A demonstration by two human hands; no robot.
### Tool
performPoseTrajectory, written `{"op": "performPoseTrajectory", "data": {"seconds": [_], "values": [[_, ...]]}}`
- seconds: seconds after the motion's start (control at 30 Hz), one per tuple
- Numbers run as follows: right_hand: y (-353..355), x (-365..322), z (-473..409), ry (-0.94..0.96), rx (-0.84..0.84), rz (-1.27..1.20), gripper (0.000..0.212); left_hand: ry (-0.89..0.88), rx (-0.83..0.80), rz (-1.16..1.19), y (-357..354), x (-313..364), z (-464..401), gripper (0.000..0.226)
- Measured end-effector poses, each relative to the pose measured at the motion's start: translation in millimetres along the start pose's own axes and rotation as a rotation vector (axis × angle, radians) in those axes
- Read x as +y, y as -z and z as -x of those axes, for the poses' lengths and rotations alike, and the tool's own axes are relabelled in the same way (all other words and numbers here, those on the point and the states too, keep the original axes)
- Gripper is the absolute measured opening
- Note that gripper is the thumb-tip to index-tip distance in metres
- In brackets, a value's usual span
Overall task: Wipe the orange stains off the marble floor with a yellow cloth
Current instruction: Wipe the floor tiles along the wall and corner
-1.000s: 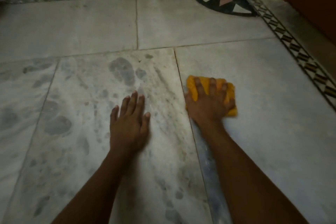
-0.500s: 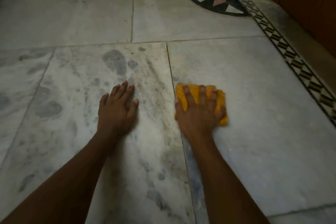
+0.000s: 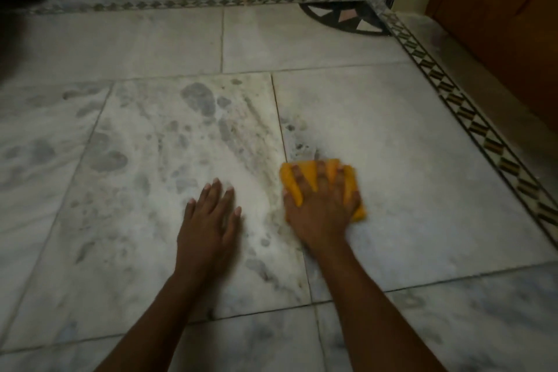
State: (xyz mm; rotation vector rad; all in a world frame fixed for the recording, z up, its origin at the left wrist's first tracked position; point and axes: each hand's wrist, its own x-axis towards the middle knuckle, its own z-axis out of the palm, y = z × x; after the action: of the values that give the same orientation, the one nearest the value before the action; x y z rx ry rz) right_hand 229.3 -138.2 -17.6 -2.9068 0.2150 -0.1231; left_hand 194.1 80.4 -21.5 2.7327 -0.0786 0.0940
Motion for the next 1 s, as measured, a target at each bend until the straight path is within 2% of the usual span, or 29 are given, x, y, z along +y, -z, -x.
{"op": "performPoseTrajectory", "data": {"seconds": [0.1,0.13,0.17,0.23,0.33,0.4,0.43,0.5,0.57,0.6,0.67,0.77,0.83,0.9,1.0], "values": [[4.3,9.9,71.6,0.298,0.027,-0.003,0.062,-0.008,-0.029,-0.053,-1.8,1.5,25.8,0.067],[7.6,24.6,91.1,0.323,0.018,-0.01,0.061,-0.006,-0.041,-0.066,-2.3,0.3,32.1,0.067],[12.2,41.5,104.0,0.294,0.018,0.004,0.06,0.001,-0.053,-0.07,-2.6,-0.5,40.6,0.067],[18.9,64.1,99.8,0.093,0.021,0.053,0.062,0.014,-0.072,-0.081,-3.0,0.9,54.9,0.068],[30.6,42.3,54.6,-0.246,-0.17,0.012,0.065,0.035,-0.077,-0.1,-5.4,9.2,74.6,0.07],[30.2,13.7,35.4,-0.31,-0.266,-0.08,0.068,0.063,-0.088,-0.092,-5.9,13.8,83.2,0.072],[29.0,4.9,36.8,-0.256,-0.269,-0.094,0.068,0.078,-0.085,-0.088,-4.4,17.8,85.8,0.073],[22.9,-1.7,66.3,-0.032,-0.164,-0.049,0.065,0.102,-0.088,-0.074,-0.5,23.7,87.9,0.076],[24.7,13.6,108.8,0.216,-0.097,0.0,0.063,0.109,-0.085,-0.057,-0.1,27.7,88.2,0.077],[26.7,26.4,125.4,0.279,-0.078,-0.017,0.062,0.112,-0.081,-0.06,-1.5,27.5,86.8,0.077],[28.8,59.3,142.5,0.268,-0.039,-0.025,0.062,0.116,-0.078,-0.073,-3.4,29.3,89.2,0.076],[32.6,76.2,119.2,-0.012,0.018,-0.015,0.067,0.128,-0.073,-0.073,1.0,32.5,87.7,0.078],[36.4,62.8,90.0,-0.149,-0.123,-0.03,0.063,0.157,-0.111,-0.055,0.7,37.4,87.1,0.08],[42.3,43.4,73.7,-0.115,-0.258,-0.035,0.064,0.194,-0.176,-0.033,7.9,41.4,83.4,0.074],[42.6,26.6,81.4,0.078,-0.31,-0.229,0.079,0.258,-0.166,0.131,24.0,51.7,76.9,0.059]]}}
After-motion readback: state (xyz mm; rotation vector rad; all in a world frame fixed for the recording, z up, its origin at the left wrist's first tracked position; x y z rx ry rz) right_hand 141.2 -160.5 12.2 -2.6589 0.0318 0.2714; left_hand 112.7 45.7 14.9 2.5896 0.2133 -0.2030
